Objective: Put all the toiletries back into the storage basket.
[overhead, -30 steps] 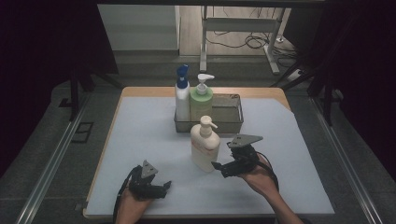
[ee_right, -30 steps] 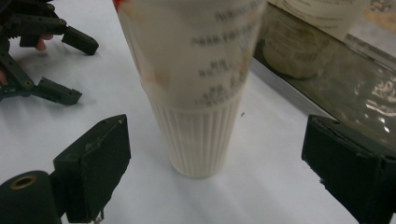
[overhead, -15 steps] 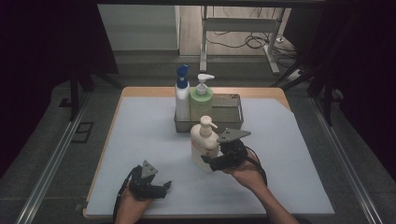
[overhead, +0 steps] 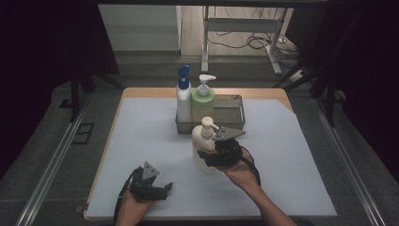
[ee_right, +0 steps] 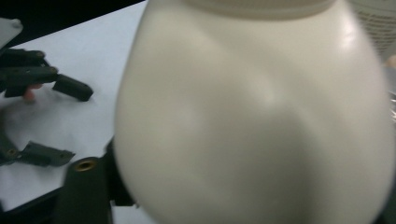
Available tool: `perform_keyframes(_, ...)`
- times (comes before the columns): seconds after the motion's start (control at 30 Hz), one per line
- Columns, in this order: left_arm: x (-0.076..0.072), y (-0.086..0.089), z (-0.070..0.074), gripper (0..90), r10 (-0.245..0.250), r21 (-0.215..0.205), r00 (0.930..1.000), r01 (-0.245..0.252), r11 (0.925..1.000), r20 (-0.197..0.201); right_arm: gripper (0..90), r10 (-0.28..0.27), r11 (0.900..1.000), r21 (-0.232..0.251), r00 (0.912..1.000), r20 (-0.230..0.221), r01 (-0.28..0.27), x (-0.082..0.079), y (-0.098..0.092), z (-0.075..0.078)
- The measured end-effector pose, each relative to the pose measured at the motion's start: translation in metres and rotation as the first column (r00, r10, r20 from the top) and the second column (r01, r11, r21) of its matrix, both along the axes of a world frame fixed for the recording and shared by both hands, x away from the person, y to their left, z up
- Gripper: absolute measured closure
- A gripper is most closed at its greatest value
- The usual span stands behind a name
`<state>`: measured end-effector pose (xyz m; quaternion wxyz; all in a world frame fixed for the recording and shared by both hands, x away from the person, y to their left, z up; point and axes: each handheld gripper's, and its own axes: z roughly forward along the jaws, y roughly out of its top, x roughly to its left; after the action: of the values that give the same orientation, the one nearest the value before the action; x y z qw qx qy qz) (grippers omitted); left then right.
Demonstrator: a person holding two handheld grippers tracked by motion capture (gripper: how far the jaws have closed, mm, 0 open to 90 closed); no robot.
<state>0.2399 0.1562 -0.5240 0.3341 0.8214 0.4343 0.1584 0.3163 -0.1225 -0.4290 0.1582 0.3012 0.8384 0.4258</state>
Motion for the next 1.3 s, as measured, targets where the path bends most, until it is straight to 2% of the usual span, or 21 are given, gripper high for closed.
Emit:
perform_keyframes(0.17, 0.0, 0.0, 0.0, 10.6, 0.0, 0.0, 1.0, 0.0, 1.0, 0.0, 35.4, -0.024, 1.0, -0.009, 0.9996, -0.015, 0.024, -0.001, 0.001, 0.002)
perform_keyframes(0.4, 0.0, 0.0, 0.0, 10.6, 0.0, 0.0, 1.0, 0.0, 1.0, 0.0, 36.3, 0.002, 1.0, -0.024, 0.9987, -0.05, -0.003, 0.001, 0.0, 0.006)
perform_keyframes(0.63, 0.0, 0.0, 0.0, 10.6, 0.0, -0.001, 1.0, 0.0, 1.0, 0.0, 36.6, 0.017, 1.0, -0.012, 0.9962, -0.085, -0.018, 0.001, -0.006, 0.015)
perform_keyframes(0.83, 0.0, 0.0, 0.0, 10.6, 0.0, -0.001, 1.0, 0.0, 1.0, 0.0, 36.7, 0.008, 1.0, -0.013, 0.9969, -0.078, -0.009, 0.002, -0.014, 0.026)
perform_keyframes(1.07, 0.0, 0.0, 0.0, 10.6, -0.001, -0.001, 1.0, 0.001, 1.0, 0.0, 36.7, -0.018, 1.0, 0.017, 0.9944, -0.104, 0.02, 0.007, -0.024, 0.04)
perform_keyframes(1.3, 0.0, 0.0, 0.0, 10.6, -0.001, -0.001, 1.0, 0.001, 1.0, -0.001, 36.7, -0.036, 0.999, 0.007, 0.9958, -0.084, 0.037, 0.014, -0.034, 0.057)
